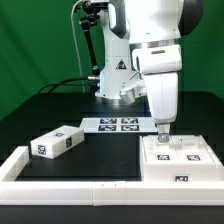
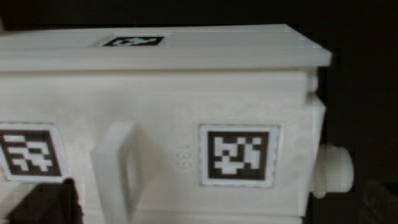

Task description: Assemble cabinet

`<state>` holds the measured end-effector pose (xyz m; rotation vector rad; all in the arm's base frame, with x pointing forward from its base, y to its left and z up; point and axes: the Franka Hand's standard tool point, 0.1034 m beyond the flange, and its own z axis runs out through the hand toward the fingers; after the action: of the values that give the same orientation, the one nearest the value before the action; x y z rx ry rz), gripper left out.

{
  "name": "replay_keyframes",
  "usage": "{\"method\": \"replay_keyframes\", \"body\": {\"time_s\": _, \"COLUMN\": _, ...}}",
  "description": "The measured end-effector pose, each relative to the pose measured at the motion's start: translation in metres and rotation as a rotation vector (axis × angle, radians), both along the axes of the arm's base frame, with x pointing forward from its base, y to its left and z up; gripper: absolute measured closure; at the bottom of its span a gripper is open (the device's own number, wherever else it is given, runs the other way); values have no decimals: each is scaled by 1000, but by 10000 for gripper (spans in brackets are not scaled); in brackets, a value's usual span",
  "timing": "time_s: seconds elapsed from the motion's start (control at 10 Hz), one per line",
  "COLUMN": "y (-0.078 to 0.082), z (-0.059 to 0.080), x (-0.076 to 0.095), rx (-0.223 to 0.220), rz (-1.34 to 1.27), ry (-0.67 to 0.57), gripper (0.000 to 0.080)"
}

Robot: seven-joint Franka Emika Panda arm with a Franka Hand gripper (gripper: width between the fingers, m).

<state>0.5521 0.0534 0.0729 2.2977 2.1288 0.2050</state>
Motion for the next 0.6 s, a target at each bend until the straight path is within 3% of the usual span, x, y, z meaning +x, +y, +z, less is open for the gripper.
{"method": "replay_keyframes", "body": {"time_s": 0.3, "y": 3, "z": 3, "x": -34, "rx": 18, "rz": -195, "ry": -12, "gripper": 2}}
{"method": "replay_keyframes", "body": {"time_s": 0.6, "y": 3, "z": 2, "x": -37, "rx": 37, "rz": -323, "ry": 6, "gripper": 2}}
